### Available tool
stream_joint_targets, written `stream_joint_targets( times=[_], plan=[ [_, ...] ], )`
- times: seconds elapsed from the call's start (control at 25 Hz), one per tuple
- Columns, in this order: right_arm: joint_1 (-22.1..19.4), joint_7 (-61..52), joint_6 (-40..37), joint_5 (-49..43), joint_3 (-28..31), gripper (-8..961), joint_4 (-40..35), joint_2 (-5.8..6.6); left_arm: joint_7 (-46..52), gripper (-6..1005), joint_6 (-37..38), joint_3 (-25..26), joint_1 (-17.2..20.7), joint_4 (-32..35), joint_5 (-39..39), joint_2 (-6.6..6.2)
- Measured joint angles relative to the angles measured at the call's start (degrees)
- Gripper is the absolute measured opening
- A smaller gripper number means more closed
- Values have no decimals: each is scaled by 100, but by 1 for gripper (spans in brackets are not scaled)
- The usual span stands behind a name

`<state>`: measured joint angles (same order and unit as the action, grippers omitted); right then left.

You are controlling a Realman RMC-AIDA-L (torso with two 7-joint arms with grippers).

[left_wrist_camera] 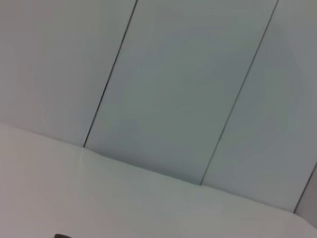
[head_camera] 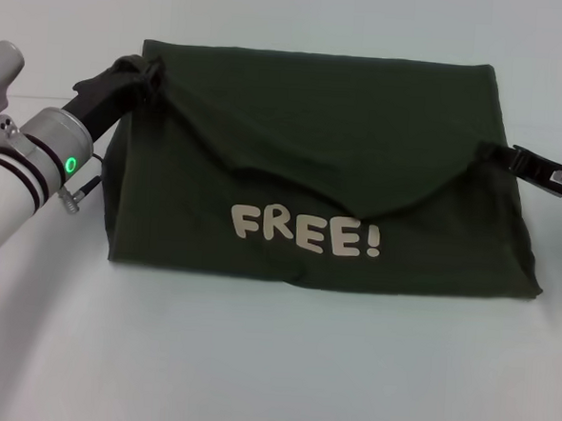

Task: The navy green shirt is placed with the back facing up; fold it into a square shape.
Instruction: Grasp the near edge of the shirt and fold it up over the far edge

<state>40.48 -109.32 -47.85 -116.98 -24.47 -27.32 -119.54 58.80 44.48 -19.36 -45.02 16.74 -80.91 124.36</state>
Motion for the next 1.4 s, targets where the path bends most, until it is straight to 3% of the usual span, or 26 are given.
stream_joint_targets(
  times=[0.16, 0.28, 0.36, 0.48, 0.8, 0.92, 1.2, 1.4],
  plan=[
    [-31, 18, -11, 0, 2, 364, 8, 2, -85, 296, 19, -16, 35, -37, 138, 0],
    [-72, 23, -64, 59, 40, 611, 9, 2, -162, 357, 94, -4, 61, -40, 144, -3],
    [-124, 64, -124, 215, 31, 652, 8, 4, -386, 397, 256, 19, 92, -54, 160, -4],
    [-216, 175, -240, 449, 18, 715, 5, 11, -611, 544, 345, -15, 115, -158, 197, -10],
    [-410, 263, -450, 612, 18, 882, 5, 38, -674, 835, -407, -338, 25, -234, 175, -32],
    [-437, 265, -491, 614, 17, 947, 5, 39, -700, 834, -748, -650, -62, -240, 175, -23],
    [-468, 268, -519, 616, 13, 939, 2, 40, -695, 832, -1008, -1263, -73, -245, 187, -4],
    [-481, 270, -529, 615, 12, 934, -2, 63, -421, 830, -926, -1254, 134, -172, 283, -13]
  ],
)
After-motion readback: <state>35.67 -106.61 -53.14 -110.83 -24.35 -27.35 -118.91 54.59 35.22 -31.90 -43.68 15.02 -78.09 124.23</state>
